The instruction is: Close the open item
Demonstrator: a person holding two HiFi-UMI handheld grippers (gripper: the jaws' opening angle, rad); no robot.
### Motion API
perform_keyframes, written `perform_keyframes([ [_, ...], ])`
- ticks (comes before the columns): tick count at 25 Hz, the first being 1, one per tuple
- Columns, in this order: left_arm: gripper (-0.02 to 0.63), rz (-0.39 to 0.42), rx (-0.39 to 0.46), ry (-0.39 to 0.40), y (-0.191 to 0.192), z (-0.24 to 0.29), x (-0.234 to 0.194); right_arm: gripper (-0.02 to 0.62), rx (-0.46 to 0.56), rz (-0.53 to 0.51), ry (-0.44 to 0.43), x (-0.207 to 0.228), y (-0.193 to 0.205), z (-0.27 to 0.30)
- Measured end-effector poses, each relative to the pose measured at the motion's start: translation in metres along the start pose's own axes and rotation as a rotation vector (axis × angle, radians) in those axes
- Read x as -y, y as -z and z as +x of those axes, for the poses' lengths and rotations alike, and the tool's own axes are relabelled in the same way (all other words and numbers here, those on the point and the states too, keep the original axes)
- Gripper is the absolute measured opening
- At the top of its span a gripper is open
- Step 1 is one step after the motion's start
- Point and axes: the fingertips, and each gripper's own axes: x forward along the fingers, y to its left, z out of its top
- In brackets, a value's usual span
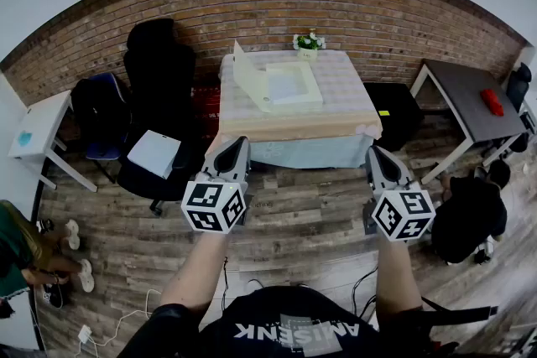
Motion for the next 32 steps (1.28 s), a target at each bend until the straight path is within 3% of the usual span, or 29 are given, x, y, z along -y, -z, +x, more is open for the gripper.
perform_keyframes([
  [14, 0.012, -0.017, 0.000, 0.011, 0.005, 0.000, -0.032, 0.041, 0.005, 0.032, 0.010, -0.016, 0.003, 0.023],
  [21, 0.012, -0.059, 0.063, -0.014, 0.009, -0.003, -0.068, 0.041, -0.007, 0.017, 0.037, -0.031, 0.012, 0.039],
  [26, 0.012, -0.077, 0.023, 0.003, 0.029, 0.012, -0.086, 0.041, -0.018, 0.013, 0.022, -0.033, 0.019, 0.066],
  [32, 0.012, -0.084, 0.008, -0.012, 0.037, 0.056, -0.098, 0.041, -0.014, 0.014, -0.014, -0.007, 0.017, 0.119],
])
